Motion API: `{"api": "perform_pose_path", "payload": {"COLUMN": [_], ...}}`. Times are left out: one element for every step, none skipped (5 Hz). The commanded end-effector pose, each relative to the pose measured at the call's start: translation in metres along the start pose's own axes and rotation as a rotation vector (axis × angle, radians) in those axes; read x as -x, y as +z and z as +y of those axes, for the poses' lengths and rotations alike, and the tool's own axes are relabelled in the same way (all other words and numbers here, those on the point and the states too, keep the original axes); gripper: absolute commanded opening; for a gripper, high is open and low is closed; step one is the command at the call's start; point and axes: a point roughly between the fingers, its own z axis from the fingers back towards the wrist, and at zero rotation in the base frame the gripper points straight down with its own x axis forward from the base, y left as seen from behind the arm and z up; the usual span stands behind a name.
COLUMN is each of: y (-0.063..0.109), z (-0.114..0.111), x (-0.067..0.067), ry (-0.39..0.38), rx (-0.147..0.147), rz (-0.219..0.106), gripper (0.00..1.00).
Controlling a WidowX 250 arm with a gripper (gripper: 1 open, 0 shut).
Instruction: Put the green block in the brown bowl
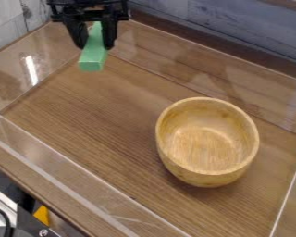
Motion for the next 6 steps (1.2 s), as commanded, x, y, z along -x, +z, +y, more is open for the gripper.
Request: {"api": "perform_pose_path", "payload": {"y": [0.0084, 0.0042, 0.0016, 0.001, 0.0007, 0.0021], "z": [0.0052, 0.006, 0.0061, 0.0064, 0.0069, 0.0059], "x": [-0.0049, -0.007, -0.0075, -0.0091, -0.0085, -0.0098], "ry": [-0.005, -0.007, 0.009, 0.014, 0.025, 0.02], "rx": [-0.011, -0.015, -0.014, -0.013, -0.011, -0.012], "rz": [-0.072, -0.094, -0.109, -0.124, -0.136, -0.151], "gripper": [0.0, 0.0, 0.0, 0.0, 0.0, 0.0]}}
